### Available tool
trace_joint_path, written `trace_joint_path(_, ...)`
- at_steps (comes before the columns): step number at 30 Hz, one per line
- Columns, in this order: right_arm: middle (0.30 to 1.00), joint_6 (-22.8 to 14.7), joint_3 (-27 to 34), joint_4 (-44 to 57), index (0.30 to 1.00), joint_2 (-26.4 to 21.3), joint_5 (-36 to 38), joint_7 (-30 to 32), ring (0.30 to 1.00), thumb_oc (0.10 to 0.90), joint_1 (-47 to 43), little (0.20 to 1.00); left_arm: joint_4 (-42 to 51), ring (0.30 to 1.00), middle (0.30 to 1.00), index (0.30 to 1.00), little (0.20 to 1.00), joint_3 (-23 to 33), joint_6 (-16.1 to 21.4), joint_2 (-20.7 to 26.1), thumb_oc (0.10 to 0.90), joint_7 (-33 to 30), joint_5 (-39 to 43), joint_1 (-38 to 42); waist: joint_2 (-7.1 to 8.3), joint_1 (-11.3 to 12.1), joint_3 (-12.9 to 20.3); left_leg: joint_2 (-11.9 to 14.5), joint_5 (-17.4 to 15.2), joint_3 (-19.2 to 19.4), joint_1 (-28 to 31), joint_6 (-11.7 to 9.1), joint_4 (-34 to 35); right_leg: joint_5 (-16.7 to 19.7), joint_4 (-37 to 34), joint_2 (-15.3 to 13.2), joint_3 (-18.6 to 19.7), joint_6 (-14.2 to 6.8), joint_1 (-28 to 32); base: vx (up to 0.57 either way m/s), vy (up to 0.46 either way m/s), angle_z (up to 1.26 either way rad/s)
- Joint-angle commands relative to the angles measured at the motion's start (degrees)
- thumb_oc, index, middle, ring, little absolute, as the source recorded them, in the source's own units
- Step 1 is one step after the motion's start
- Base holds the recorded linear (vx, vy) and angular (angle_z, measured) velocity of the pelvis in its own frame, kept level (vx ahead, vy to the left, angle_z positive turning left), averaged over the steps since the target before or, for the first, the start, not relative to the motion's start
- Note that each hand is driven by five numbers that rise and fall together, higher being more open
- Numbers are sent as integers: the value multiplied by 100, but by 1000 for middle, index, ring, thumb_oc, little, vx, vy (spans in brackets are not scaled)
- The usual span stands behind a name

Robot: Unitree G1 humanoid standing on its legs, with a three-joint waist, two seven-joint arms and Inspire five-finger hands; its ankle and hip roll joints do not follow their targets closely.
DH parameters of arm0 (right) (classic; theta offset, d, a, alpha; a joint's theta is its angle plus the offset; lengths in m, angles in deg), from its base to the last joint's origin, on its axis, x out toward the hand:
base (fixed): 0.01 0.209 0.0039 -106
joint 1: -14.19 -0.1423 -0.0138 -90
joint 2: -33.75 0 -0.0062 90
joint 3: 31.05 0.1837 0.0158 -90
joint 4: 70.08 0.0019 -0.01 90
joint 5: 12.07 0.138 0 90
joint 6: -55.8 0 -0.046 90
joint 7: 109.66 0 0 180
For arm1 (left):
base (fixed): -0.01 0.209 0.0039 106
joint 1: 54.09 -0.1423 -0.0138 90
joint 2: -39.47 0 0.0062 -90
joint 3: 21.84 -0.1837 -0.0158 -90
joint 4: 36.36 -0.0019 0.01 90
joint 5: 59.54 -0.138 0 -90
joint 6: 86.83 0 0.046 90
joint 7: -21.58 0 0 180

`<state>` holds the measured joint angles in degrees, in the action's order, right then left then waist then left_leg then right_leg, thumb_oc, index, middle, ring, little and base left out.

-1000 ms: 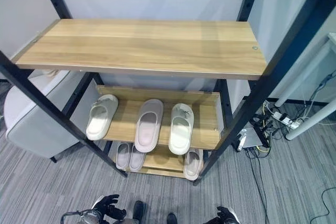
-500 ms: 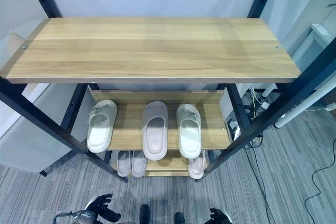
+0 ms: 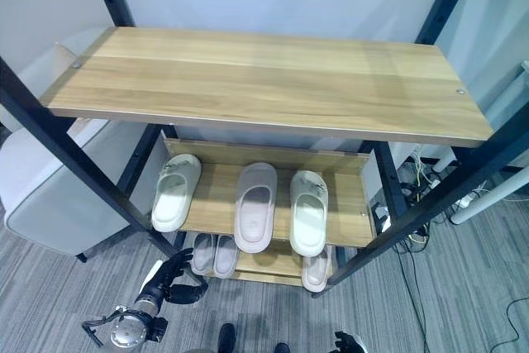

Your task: Arrange the slippers neatly on the shoe rack.

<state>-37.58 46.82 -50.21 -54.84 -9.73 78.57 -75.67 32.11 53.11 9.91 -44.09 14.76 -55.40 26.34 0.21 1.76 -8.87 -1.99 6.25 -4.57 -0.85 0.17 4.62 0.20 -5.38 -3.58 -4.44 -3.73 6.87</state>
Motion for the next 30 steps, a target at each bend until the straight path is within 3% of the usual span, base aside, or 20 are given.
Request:
trace_joint_path(1, 900, -53, 54, -62, 900, -363, -26, 149, 900, 800, -72, 900, 677, 900, 900, 900, 900, 215, 490, 215, 800, 26, 176, 200, -31, 216, 154, 97, -235, -126, -17, -307, 38, -241, 277, -98, -311, -362, -141, -16, -19, 24)
trace_joint_path(15, 900, -59, -94, 151, 900, -446, -51, 183, 900, 800, -99, 900, 1982, 900, 900, 900, 900, 125, 555, 297, 800, 358, 1068, 114, -113, 243, 162, 117, -177, -337, 86, -356, 38, -343, 282, -1, -481, -257, 23, 1, -20, 13)
trace_joint_path(30, 900, -25, -55, 57, 900, -420, -58, 193, 900, 800, 18, 900, 3336, 900, 900, 900, 900, 647, 749, 452, 800, 269, 1390, -85, -277, 171, 161, 165, -198, -208, 154, -388, 38, -268, 48, 43, -355, -266, 84, 1, -6, -2)
